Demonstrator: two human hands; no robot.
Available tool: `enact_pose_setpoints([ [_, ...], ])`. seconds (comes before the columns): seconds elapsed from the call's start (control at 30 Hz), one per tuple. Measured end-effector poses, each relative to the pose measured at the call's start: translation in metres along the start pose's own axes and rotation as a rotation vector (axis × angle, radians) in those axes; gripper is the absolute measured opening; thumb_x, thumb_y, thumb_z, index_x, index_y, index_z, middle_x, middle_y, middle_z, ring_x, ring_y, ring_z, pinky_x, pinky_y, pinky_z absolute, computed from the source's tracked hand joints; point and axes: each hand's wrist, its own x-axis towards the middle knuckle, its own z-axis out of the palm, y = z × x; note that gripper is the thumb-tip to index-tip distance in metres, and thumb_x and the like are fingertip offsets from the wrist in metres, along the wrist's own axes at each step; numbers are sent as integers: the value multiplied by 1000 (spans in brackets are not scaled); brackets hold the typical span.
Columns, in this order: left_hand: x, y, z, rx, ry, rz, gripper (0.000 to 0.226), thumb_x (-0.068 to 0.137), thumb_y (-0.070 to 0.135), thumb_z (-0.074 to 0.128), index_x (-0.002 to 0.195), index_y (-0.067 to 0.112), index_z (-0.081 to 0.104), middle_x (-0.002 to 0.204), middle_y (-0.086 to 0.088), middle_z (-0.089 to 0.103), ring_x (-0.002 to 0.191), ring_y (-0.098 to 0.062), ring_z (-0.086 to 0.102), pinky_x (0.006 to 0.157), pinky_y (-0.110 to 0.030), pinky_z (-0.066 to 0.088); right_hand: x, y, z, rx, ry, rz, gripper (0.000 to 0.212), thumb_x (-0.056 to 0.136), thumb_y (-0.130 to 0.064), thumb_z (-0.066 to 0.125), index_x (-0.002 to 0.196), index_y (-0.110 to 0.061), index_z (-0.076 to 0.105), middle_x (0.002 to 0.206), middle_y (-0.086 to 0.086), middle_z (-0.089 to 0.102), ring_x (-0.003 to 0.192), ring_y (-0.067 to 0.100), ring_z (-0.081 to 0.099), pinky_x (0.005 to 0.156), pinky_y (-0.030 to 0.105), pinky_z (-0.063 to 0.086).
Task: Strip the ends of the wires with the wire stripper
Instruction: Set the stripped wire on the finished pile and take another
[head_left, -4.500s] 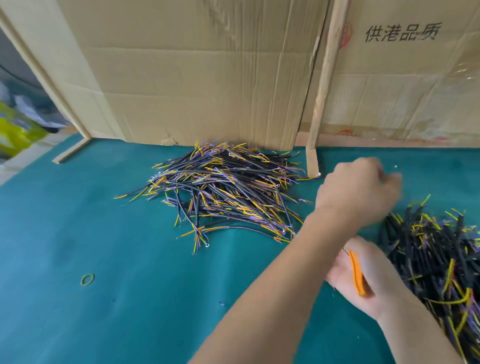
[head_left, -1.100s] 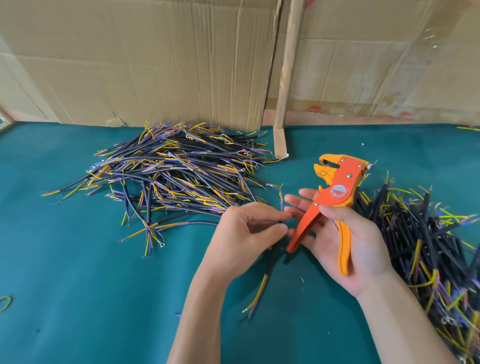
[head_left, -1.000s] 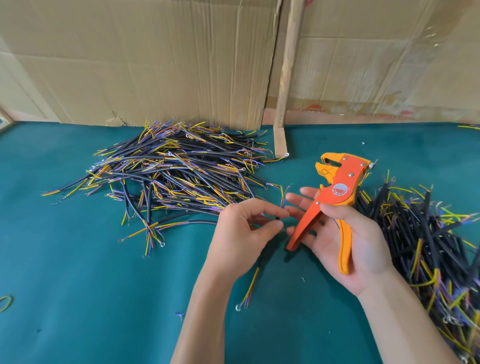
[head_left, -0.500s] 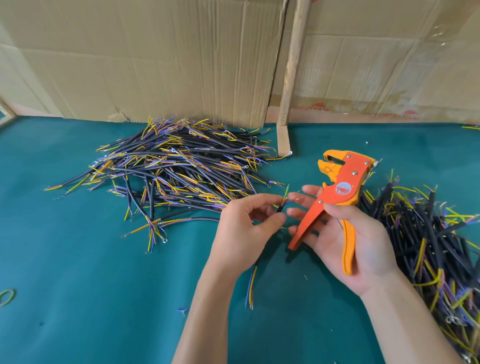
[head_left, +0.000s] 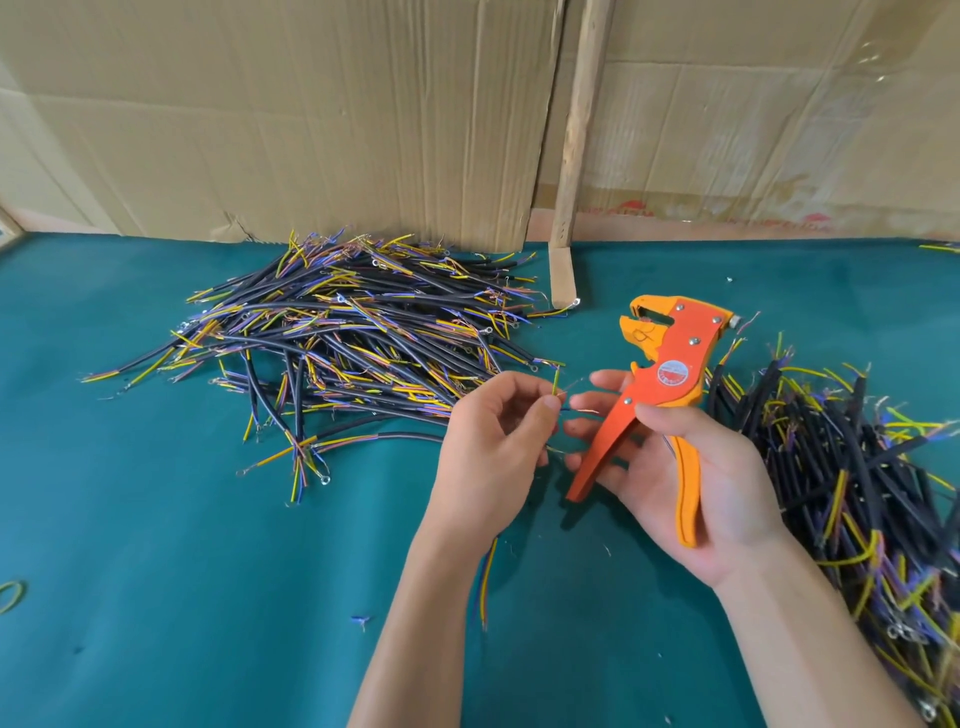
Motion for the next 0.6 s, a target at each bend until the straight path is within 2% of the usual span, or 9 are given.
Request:
enact_pose_setpoints([
  [0.13, 0, -1, -2, 80, 59, 84, 14, 101, 6, 55, 91, 16, 58, 69, 7, 56, 54, -15, 47, 52, -26, 41, 0, 0, 1, 0, 12, 7, 59, 73, -21, 68, 128, -1, 60, 115, 25, 69, 95, 34, 69, 78, 47, 60],
  [0.23, 1, -2, -6, 115, 150, 125, 18, 102, 7, 53, 89, 20, 55, 74, -2, 57, 56, -18, 47, 54, -29, 39, -3, -2, 1, -13, 1, 43, 59, 74, -19, 69, 128, 3, 60, 114, 28, 68, 91, 36, 70, 74, 48, 59],
  [0.27, 1, -2, -8, 132, 182, 135, 17, 102, 8, 52, 89, 20, 55, 73, 0, 58, 57, -18, 47, 55, -30, 39, -4, -3, 1, -29, -13, 75, 57, 74, -18, 69, 126, 4, 62, 113, 29, 68, 89, 36, 70, 74, 49, 59],
  [0.33, 2, -1, -13, 193, 230, 159, 17, 101, 8, 53, 89, 20, 56, 72, 8, 58, 58, -13, 49, 57, -27, 40, -6, -4, 2, -76, -50, 153, 50, 75, -16, 69, 121, 4, 66, 110, 30, 68, 86, 38, 70, 73, 52, 58],
  [0.43, 3, -2, -21, 242, 257, 166, 16, 101, 9, 54, 89, 19, 59, 70, 9, 58, 54, -5, 46, 55, -20, 37, -8, -3, 5, -153, -104, 269, 42, 76, -9, 72, 116, 5, 68, 105, 32, 67, 83, 41, 69, 74, 56, 58],
  [0.6, 3, 0, -26, 287, 292, 157, 14, 102, 10, 54, 90, 16, 60, 70, 9, 59, 57, -4, 48, 57, -21, 38, -12, -2, 9, -198, -219, 399, 50, 77, -12, 76, 121, 8, 63, 101, 33, 63, 83, 44, 67, 78, 60, 56],
])
